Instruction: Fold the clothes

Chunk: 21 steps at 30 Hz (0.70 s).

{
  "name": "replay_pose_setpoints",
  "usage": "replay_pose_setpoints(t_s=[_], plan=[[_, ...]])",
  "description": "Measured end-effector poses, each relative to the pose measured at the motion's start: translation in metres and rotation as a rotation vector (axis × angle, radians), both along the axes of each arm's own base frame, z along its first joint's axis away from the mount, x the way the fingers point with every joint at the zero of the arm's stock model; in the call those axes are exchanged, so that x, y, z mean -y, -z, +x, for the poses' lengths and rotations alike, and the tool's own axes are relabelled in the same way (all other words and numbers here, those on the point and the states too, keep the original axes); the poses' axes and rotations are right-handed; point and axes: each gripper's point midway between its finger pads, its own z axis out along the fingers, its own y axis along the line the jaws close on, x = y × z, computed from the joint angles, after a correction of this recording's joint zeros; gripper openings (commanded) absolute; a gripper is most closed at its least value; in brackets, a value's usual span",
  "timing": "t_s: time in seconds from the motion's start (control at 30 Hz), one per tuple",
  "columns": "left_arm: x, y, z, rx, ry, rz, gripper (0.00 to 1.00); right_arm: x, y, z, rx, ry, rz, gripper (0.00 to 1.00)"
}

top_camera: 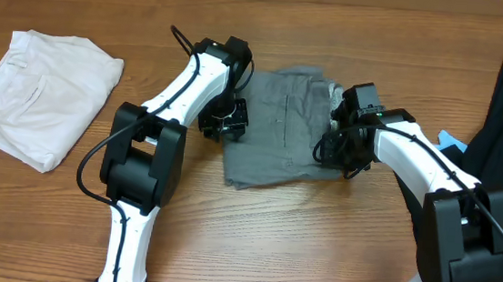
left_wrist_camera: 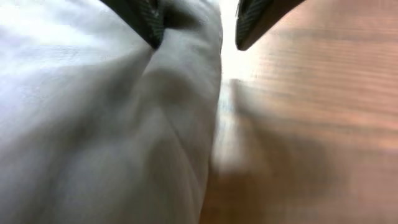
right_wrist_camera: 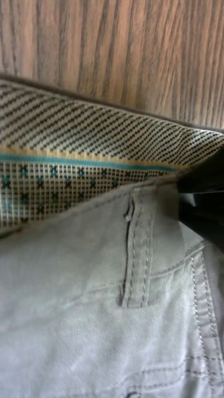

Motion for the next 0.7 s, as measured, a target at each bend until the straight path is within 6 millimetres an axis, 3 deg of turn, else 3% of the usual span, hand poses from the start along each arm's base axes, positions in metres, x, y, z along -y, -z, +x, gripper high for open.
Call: replay_pose_setpoints(t_s=[0.17, 0.33, 0.4, 0.43, 0.5, 0.53, 0.6, 0.7], plan=[[0.003, -0.007, -0.03, -0.125, -0.01, 0.001, 0.27, 0.009, 0.013, 0.008, 0.012, 0.014, -0.058, 0.14], [0.019, -0.009, -0.043, -0.139, 0.038, 0.006, 0.29, 0.02, 0.014, 0.028, 0.091, 0.042, -0.102, 0.19], [0.022, -0.011, -0.042, -0.119, 0.055, 0.017, 0.39, 0.032, 0.016, 0.029, 0.081, 0.07, -0.124, 0.19], [0.023, -0.016, -0.039, -0.089, 0.064, 0.018, 0.54, 0.042, 0.017, 0.025, 0.052, 0.088, -0.143, 0.19], [0.023, -0.031, -0.019, 0.03, 0.067, 0.007, 0.71, 0.052, 0.014, 0.022, 0.012, 0.108, -0.163, 0.18], [0.022, -0.045, -0.002, 0.124, 0.057, -0.01, 0.74, 0.057, 0.009, 0.023, -0.001, 0.119, -0.171, 0.18], [0.021, -0.067, 0.028, 0.278, 0.048, -0.039, 0.76, 0.06, -0.005, 0.027, -0.014, 0.128, -0.177, 0.18], [0.018, -0.117, 0.094, 0.602, 0.043, -0.096, 0.74, 0.056, -0.036, 0.041, 0.001, 0.135, -0.163, 0.18]])
